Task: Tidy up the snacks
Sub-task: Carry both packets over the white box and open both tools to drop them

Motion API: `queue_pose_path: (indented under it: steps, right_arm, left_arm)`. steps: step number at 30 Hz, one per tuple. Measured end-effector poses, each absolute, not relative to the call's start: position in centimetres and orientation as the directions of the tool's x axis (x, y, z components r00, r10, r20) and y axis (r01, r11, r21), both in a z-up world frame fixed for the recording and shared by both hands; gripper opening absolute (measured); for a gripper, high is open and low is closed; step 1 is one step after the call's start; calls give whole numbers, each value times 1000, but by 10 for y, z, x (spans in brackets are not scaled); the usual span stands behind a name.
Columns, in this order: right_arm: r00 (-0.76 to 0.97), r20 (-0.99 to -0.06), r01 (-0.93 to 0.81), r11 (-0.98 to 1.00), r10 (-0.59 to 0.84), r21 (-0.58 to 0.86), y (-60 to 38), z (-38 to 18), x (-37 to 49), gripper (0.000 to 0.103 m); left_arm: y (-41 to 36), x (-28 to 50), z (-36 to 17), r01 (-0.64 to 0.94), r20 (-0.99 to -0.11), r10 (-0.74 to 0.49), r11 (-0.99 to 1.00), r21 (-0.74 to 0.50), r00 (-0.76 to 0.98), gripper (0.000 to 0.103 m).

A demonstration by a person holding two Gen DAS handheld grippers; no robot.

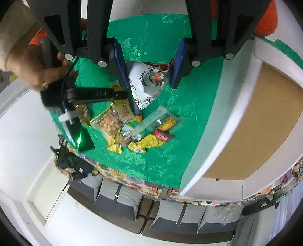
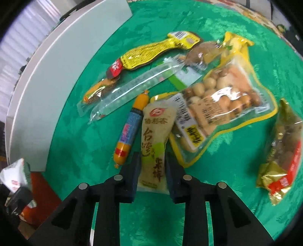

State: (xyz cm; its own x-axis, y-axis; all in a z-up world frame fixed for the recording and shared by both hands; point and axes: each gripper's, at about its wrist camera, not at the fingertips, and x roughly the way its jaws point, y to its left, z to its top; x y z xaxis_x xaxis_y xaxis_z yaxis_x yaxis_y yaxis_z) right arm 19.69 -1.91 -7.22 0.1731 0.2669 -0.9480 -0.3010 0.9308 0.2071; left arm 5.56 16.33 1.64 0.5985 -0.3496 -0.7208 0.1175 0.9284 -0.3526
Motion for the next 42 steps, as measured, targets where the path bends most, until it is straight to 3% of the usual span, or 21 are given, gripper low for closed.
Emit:
queue_pose_path:
  steps: [6,10,15,21,22,23,24,25,31,36,42]
  right_arm:
    - [274,-884,-242,917,378,317,-38,-25,194,19]
    - [311,-808,-321,856,500,406,-13,34,184,19]
    - [288,-698,-478,730,656,489,70,93,179,20]
    - [257,-685,-574,678,682,459,167,104,169,21]
    - [266,-696,-573,690,667,442,179,98,168,28]
    - [278,-704,-566,704,653,429,184,95,169,53]
    - [300,-710,-550,724,637,416,186,91,171,66]
    - [328,-710,-532,743,623,406,183,88,171,70]
    - [432,-713,-503,804,552,318,129,84,150,69]
    - [596,-720,-422,901,357,97,36,45,121,69]
    - [711,-694,-200,978,110,-50,-99,0,73,69]
  left_arm:
    - [220,51,56,64,-672,-322,923,-379,666,44]
    - [270,59,75,-20,-663,-223,941,-338,715,44]
    - [334,80,75,-158,-698,-57,958,-240,714,44]
    - [380,91,46,-278,-761,65,948,-154,646,46]
    - [384,93,39,-297,-776,83,945,-139,626,54]
    - [388,93,34,-312,-786,96,941,-128,611,67]
    - [391,92,29,-335,-793,114,935,-118,599,73]
    - [392,90,25,-351,-794,124,929,-118,595,80]
    - [370,75,22,-328,-779,46,921,-209,625,82]
    - [292,72,53,-148,-730,-98,953,-265,676,86]
    - [180,72,58,68,-709,-275,950,-306,649,97]
